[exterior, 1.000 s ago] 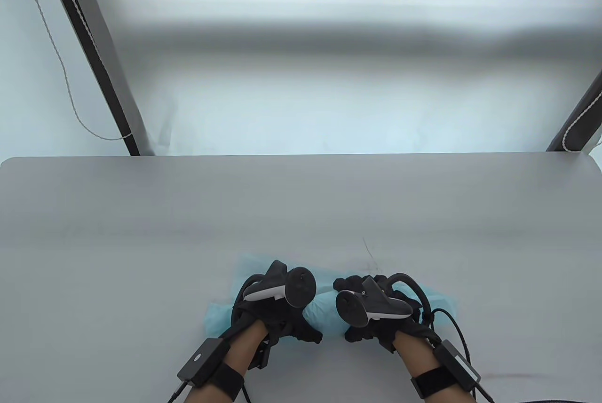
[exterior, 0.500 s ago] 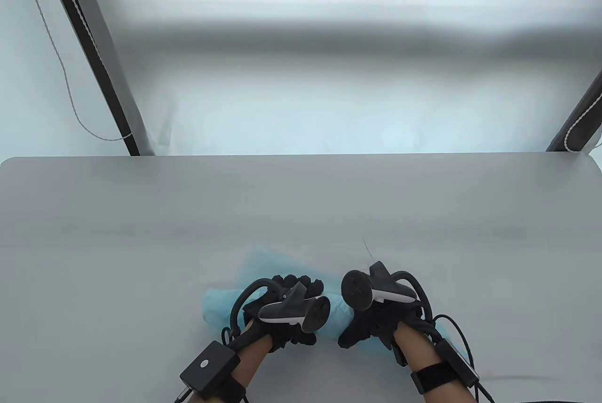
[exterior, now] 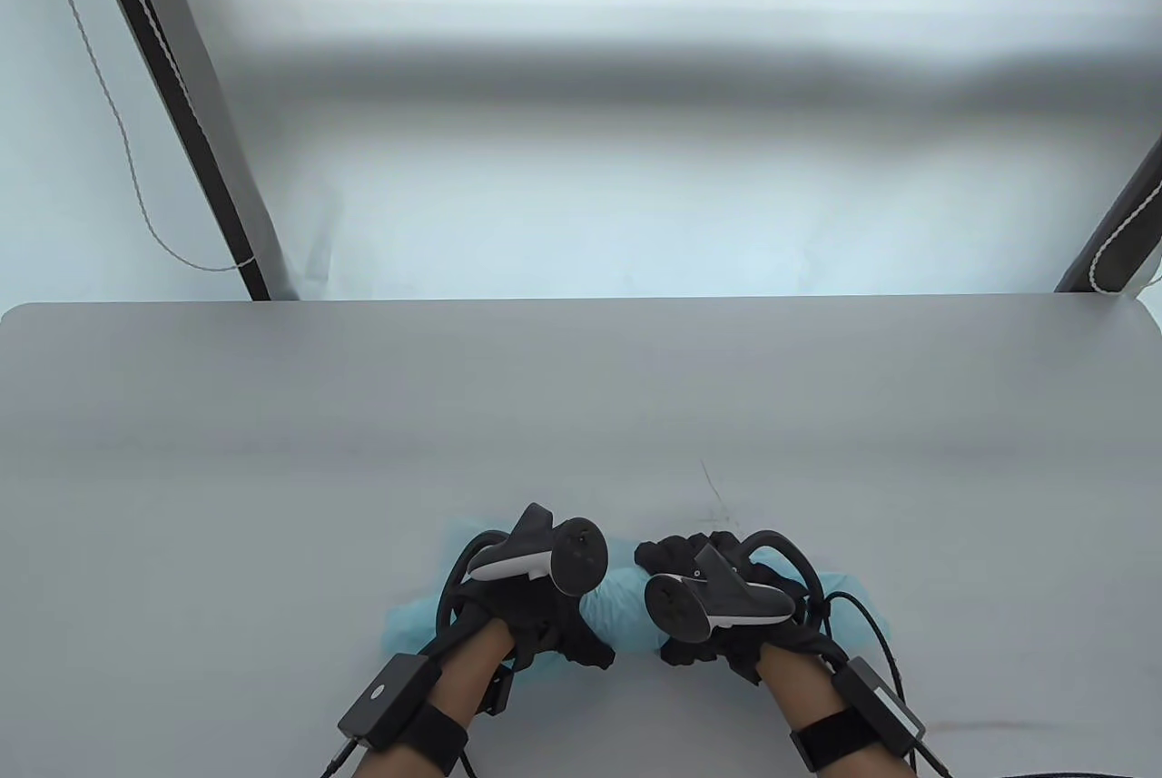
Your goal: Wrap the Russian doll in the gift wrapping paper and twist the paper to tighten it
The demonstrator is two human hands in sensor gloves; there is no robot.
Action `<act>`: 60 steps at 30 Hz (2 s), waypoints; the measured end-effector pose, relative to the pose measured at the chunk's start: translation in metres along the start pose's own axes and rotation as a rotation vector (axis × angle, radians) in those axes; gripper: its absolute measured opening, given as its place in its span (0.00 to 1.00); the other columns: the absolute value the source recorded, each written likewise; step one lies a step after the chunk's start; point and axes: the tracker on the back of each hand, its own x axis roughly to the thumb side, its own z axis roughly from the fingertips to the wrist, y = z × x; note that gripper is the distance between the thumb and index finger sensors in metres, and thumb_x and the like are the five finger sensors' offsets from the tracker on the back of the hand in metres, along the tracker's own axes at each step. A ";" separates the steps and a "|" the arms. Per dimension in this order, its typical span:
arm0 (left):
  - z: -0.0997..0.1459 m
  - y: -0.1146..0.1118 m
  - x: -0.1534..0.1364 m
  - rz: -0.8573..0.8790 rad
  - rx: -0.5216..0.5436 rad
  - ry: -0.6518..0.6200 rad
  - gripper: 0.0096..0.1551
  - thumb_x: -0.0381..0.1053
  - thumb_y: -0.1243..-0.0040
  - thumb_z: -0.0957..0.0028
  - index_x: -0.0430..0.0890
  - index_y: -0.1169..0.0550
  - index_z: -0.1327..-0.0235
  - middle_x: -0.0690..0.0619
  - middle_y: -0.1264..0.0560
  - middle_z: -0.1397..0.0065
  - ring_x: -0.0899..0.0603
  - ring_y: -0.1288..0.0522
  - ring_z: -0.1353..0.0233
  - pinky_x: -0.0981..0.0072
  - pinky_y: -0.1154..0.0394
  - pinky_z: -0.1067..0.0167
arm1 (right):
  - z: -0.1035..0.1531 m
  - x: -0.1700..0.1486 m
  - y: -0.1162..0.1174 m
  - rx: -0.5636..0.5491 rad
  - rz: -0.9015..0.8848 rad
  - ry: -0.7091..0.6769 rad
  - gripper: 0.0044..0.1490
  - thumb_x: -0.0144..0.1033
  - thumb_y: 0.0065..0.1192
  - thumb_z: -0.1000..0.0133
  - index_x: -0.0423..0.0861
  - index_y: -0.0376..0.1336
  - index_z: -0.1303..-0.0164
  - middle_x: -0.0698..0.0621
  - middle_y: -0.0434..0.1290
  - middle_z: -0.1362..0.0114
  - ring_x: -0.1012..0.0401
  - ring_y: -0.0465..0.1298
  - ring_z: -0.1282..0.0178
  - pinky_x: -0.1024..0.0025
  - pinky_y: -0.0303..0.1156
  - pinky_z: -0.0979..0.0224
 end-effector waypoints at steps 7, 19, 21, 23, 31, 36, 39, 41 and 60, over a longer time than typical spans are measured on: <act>0.007 -0.002 0.029 -0.353 0.082 0.143 0.70 0.73 0.31 0.55 0.45 0.58 0.17 0.37 0.52 0.11 0.27 0.46 0.16 0.23 0.47 0.27 | -0.006 -0.011 0.000 0.136 -0.203 0.055 0.74 0.73 0.81 0.57 0.40 0.53 0.11 0.38 0.73 0.20 0.47 0.77 0.29 0.42 0.69 0.21; -0.005 0.008 0.010 -0.124 0.064 0.010 0.68 0.78 0.27 0.62 0.41 0.40 0.19 0.40 0.24 0.23 0.34 0.19 0.33 0.37 0.25 0.39 | 0.003 -0.006 0.003 0.104 -0.064 0.130 0.75 0.70 0.77 0.53 0.45 0.45 0.07 0.36 0.64 0.12 0.42 0.71 0.18 0.37 0.66 0.19; -0.006 0.005 0.001 0.017 0.000 -0.009 0.68 0.79 0.27 0.61 0.39 0.39 0.19 0.39 0.24 0.24 0.33 0.19 0.35 0.37 0.25 0.40 | 0.004 0.000 0.004 0.040 0.052 0.110 0.74 0.69 0.78 0.53 0.44 0.45 0.08 0.35 0.62 0.11 0.42 0.71 0.18 0.38 0.67 0.19; -0.006 0.005 -0.004 0.069 -0.020 -0.028 0.68 0.79 0.27 0.60 0.38 0.38 0.19 0.38 0.25 0.25 0.33 0.20 0.35 0.37 0.26 0.40 | 0.003 0.003 0.004 0.027 0.061 0.095 0.73 0.68 0.78 0.53 0.44 0.45 0.09 0.36 0.60 0.09 0.43 0.72 0.19 0.39 0.67 0.19; 0.009 0.004 0.010 -0.158 0.076 0.100 0.70 0.75 0.31 0.58 0.46 0.52 0.15 0.39 0.42 0.11 0.28 0.39 0.17 0.22 0.44 0.28 | -0.002 -0.005 0.001 0.059 -0.049 0.106 0.71 0.73 0.81 0.57 0.43 0.55 0.13 0.39 0.74 0.22 0.49 0.79 0.31 0.46 0.73 0.24; 0.009 -0.003 0.023 -0.451 0.211 0.174 0.71 0.71 0.30 0.57 0.48 0.59 0.17 0.39 0.53 0.09 0.28 0.49 0.13 0.20 0.50 0.26 | -0.006 -0.018 0.002 0.211 -0.222 0.160 0.71 0.76 0.79 0.56 0.40 0.58 0.14 0.37 0.76 0.24 0.49 0.80 0.34 0.46 0.74 0.27; 0.006 -0.003 0.019 -0.415 0.262 0.120 0.68 0.71 0.29 0.58 0.49 0.55 0.18 0.45 0.41 0.12 0.33 0.33 0.18 0.27 0.42 0.26 | -0.006 -0.023 0.003 0.253 -0.282 0.162 0.71 0.76 0.78 0.54 0.40 0.56 0.13 0.36 0.74 0.22 0.47 0.79 0.31 0.44 0.72 0.25; 0.007 -0.001 0.014 -0.362 0.297 0.058 0.66 0.72 0.26 0.60 0.49 0.48 0.19 0.44 0.33 0.17 0.36 0.25 0.26 0.31 0.35 0.30 | -0.005 -0.026 0.006 0.240 -0.291 0.135 0.71 0.75 0.77 0.54 0.42 0.55 0.12 0.37 0.72 0.20 0.46 0.77 0.29 0.43 0.71 0.23; 0.011 0.000 0.000 -0.141 0.069 0.093 0.69 0.72 0.29 0.57 0.45 0.54 0.17 0.41 0.44 0.13 0.30 0.39 0.19 0.24 0.44 0.28 | -0.005 -0.009 -0.001 0.099 -0.175 0.050 0.73 0.72 0.80 0.56 0.40 0.54 0.11 0.38 0.72 0.20 0.48 0.77 0.30 0.42 0.69 0.21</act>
